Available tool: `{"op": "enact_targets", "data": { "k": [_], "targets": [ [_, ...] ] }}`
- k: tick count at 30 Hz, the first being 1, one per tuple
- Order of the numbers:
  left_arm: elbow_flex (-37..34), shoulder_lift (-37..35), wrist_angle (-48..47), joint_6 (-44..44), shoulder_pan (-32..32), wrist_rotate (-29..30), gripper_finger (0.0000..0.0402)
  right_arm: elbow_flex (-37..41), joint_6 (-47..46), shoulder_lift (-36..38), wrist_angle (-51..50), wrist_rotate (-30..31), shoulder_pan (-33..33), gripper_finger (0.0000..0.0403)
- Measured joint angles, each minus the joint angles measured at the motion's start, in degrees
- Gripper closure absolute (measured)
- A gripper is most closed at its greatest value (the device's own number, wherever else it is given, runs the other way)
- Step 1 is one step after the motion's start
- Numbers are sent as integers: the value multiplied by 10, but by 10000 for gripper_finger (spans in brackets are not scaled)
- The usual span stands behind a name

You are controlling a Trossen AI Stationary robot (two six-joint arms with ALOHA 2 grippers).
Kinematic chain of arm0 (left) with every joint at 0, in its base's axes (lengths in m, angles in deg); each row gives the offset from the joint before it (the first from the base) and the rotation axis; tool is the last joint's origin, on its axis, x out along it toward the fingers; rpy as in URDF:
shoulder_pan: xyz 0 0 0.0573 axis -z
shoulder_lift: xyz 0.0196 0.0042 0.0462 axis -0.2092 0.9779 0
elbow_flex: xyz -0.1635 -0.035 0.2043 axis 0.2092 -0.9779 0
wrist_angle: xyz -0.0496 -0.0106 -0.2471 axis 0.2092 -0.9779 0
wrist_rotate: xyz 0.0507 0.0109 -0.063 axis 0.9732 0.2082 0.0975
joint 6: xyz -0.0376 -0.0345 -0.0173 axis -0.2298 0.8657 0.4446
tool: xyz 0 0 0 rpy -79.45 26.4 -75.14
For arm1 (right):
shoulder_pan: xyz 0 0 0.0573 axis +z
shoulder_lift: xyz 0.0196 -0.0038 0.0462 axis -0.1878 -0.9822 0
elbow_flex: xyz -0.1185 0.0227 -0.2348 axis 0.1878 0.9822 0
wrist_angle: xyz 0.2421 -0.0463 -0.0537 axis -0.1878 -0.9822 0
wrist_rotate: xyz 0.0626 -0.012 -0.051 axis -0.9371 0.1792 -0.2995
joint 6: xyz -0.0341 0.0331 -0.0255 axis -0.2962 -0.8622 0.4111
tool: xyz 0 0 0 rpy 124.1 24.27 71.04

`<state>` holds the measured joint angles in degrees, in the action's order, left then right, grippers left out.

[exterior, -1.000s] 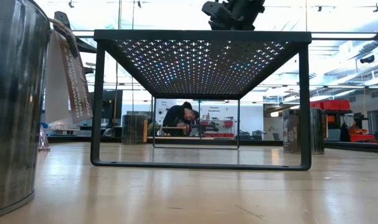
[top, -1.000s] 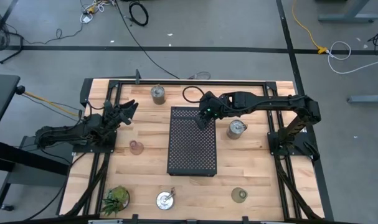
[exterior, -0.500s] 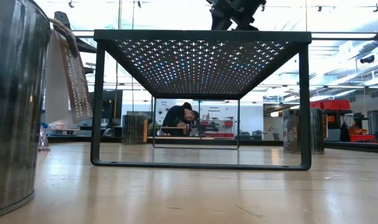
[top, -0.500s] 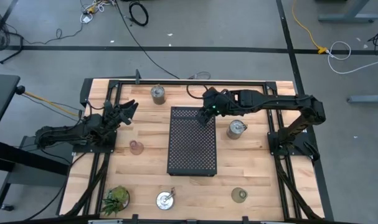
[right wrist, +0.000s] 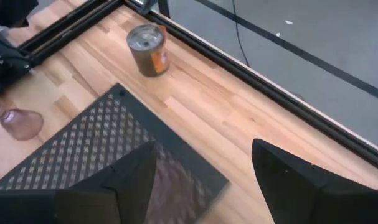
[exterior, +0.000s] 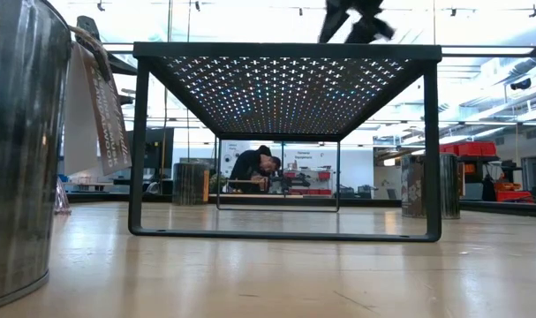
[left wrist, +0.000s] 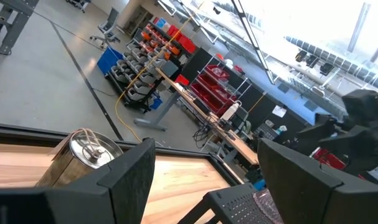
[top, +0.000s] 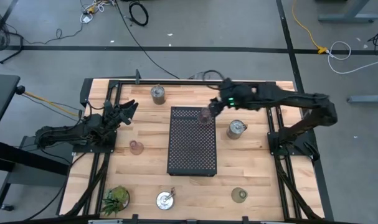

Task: Pick & Place candle stick holders
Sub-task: Put the middle right silver scented candle on the shelf

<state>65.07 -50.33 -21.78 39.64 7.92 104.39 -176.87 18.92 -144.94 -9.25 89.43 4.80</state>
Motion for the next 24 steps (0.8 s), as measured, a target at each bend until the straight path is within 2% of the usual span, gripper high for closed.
{"op": "enact_targets", "data": {
  "k": [5,10,15,24],
  "targets": [
    [0,0,0,0,0,0,115,0,-86,64,-90,-5,30,140],
    [0,0,0,0,0,4,115,0,-167,89,-161,-59,92,140],
    [0,0,0,0,0,4,115,0,-256,89,-207,-126,174,140],
    [0,0,0,0,0,4,115,0,-445,63,-210,-179,319,140]
  ]
}}
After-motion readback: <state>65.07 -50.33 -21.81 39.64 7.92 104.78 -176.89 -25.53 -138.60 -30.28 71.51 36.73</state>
